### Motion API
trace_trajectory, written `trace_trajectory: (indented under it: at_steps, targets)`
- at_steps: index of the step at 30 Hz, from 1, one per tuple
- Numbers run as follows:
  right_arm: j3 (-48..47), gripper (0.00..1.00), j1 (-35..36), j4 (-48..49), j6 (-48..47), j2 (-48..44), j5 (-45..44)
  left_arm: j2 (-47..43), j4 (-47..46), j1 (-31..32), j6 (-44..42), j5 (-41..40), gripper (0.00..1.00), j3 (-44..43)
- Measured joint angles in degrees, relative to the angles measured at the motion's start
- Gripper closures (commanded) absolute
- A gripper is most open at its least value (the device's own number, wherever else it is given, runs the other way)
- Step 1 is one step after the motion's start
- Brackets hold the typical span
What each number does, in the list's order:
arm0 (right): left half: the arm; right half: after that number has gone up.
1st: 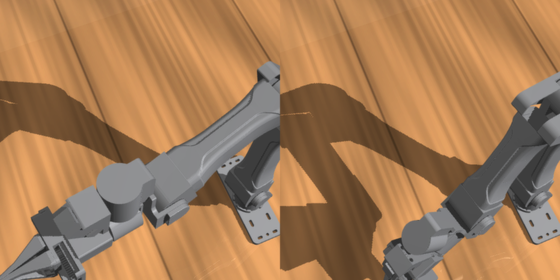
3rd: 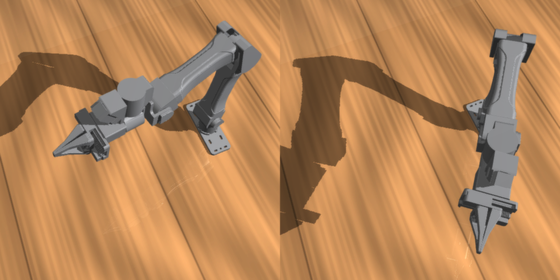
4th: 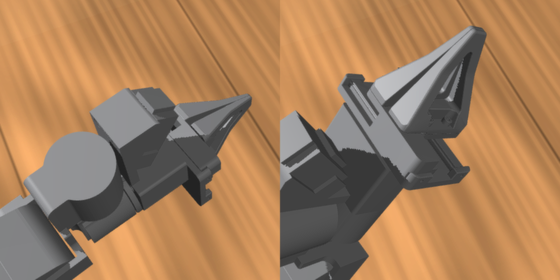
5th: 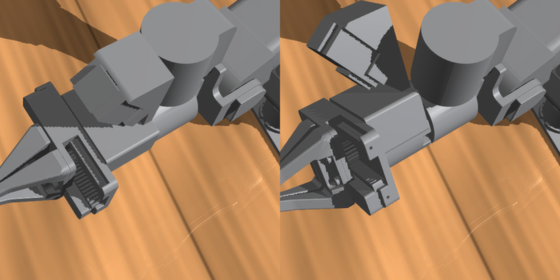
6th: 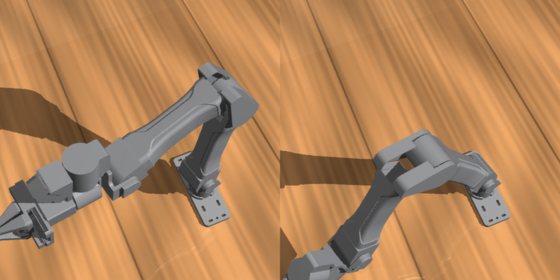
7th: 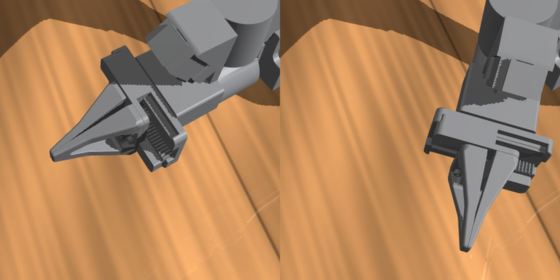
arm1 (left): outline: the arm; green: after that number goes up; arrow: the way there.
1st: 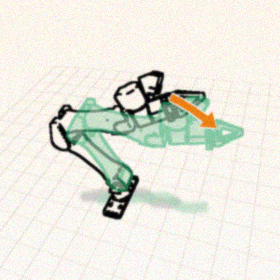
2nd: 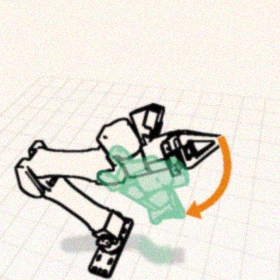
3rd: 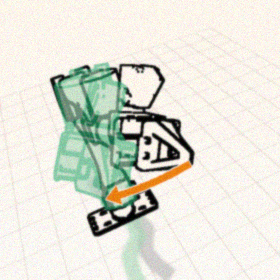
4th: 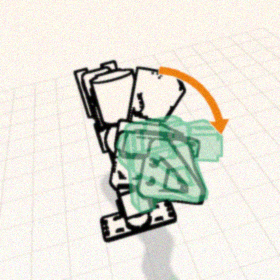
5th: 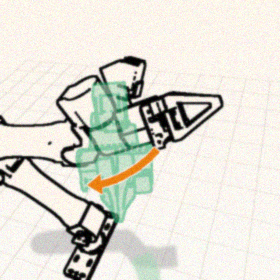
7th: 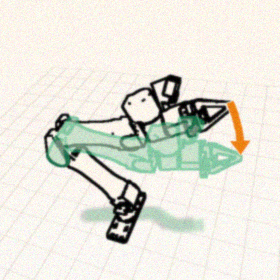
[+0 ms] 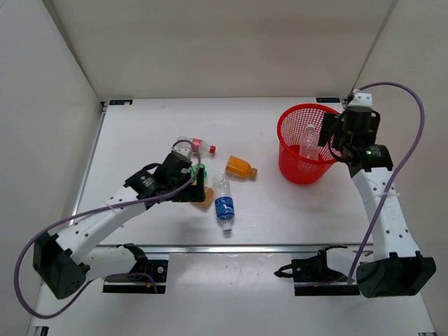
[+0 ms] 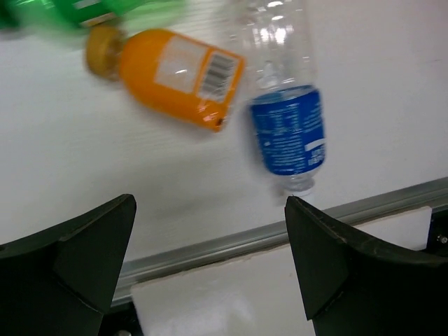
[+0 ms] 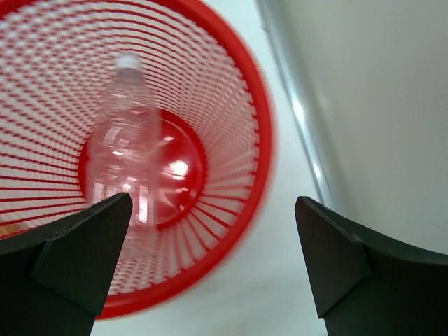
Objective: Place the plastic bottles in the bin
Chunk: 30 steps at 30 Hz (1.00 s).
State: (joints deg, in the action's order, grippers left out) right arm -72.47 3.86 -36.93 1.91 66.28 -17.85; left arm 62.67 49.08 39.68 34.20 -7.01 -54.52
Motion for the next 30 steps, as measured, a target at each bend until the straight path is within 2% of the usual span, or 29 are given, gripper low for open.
trace_trajectory:
  at_steps: [5, 8, 10, 18, 27, 30]
  targets:
    - [0.1, 0.01, -10.2, -7.0, 3.2, -5.7, -3.4, 12.1, -3.9, 8.4, 1.2, -1.3, 0.01, -7.0]
    - [2.4, 0.01, -17.6, -7.7, 4.4, -10.3, -3.0, 18.9, -5.5, 12.5, 1.8, -1.7, 0.01, -10.8]
    - [4.2, 0.01, -19.9, -8.4, 5.1, -13.6, -2.3, 21.5, -6.2, 14.3, 2.6, -1.8, 0.01, -11.3]
    - [7.5, 0.01, -21.2, -10.0, 7.2, -18.6, 1.1, 29.0, -7.3, 17.5, 6.4, -3.3, 0.01, -11.4]
    - [11.8, 0.0, -20.8, -10.7, 8.8, -19.1, 4.6, 35.8, -8.6, 16.7, 7.0, -5.2, 0.02, -11.8]
    - [12.8, 0.0, -20.8, -10.5, 9.1, -19.3, 5.4, 36.1, -10.3, 16.4, 7.0, -5.2, 0.1, -11.8]
